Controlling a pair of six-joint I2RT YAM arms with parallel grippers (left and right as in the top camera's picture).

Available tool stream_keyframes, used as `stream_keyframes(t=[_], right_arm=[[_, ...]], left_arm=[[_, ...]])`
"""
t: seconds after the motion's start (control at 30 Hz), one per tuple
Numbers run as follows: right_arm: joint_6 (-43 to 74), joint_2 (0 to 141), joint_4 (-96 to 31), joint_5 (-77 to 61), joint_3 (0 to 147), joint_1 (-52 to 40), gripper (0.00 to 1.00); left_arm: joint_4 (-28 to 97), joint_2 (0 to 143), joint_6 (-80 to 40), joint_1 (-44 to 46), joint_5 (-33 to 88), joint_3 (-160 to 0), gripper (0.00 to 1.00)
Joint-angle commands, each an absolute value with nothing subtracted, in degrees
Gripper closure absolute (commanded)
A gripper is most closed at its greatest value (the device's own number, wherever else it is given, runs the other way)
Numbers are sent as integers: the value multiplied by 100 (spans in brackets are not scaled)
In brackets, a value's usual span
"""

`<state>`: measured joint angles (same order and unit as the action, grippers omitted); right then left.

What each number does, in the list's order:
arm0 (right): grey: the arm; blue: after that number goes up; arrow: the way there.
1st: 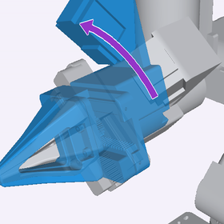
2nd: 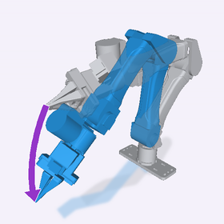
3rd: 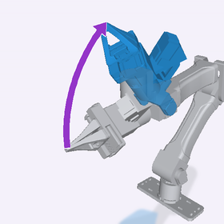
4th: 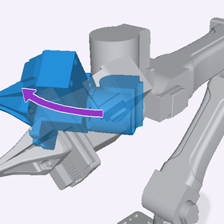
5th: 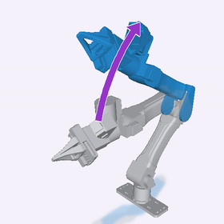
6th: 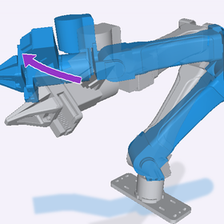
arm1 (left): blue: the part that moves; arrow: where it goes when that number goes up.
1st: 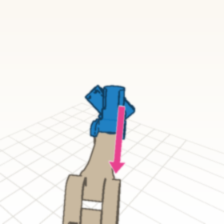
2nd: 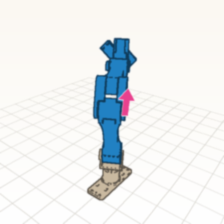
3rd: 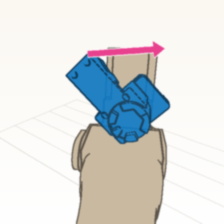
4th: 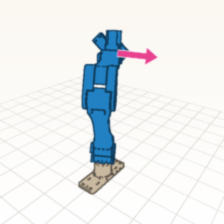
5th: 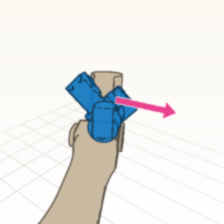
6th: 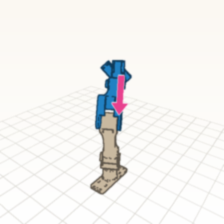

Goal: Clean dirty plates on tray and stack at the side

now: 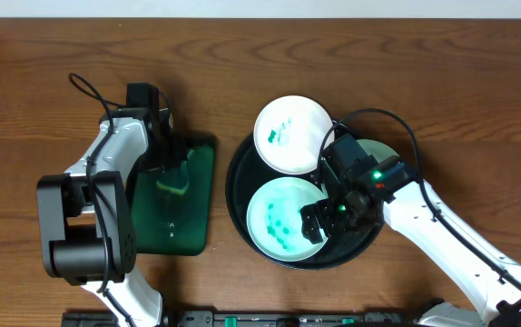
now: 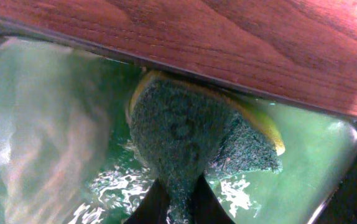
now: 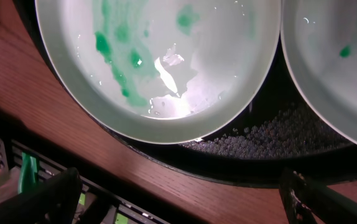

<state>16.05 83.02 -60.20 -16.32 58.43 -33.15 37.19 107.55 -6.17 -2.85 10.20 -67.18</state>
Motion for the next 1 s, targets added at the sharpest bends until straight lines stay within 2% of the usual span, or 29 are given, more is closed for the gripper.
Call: stream_keyframes(t=[0.0, 0.13, 0.17, 0.2, 0.23, 0.3, 0.6, 0.73, 0.8, 0.87, 0.97], right_arm=[[1511, 8276, -6018, -1699, 5828, -3350, 1], [1511, 8276, -6023, -1699, 5828, -3350, 1], [1511, 8276, -6023, -1702, 5828, -3350, 1], [1511, 8276, -6020, -1702, 5828, -3350, 1], [1511, 8276, -6020, -1702, 5828, -3350, 1], [1490, 8276, -6023, -1699, 5828, -3350, 1], [1446, 8276, -6023, -1723, 5828, -3350, 1], [1404, 8276, -6020, -1745, 5828, -3350, 1], [1404, 8276, -6023, -1745, 5828, -3350, 1], [1404, 8276, -6031, -1747, 5828, -3350, 1], [1404, 8276, -6066, -1772, 5828, -3350, 1]], left_arm=[[3741, 10796, -563, -281, 860, -6726, 93], [3806, 10724, -565, -281, 657, -6726, 92], [3833, 10720, -602, -281, 657, -6726, 70], [3852, 10715, -652, -281, 657, -6726, 36], [3887, 10715, -674, -281, 661, -6726, 23], [3972, 10698, -672, -281, 659, -6726, 20], [4560, 10320, -674, -281, 666, -6726, 18], [4963, 10307, -746, -279, 685, -6720, 27], [5070, 10307, -757, -279, 685, -6720, 27], [5124, 10309, -757, -281, 685, -6720, 26], [5127, 10309, -757, -274, 707, -6705, 17]])
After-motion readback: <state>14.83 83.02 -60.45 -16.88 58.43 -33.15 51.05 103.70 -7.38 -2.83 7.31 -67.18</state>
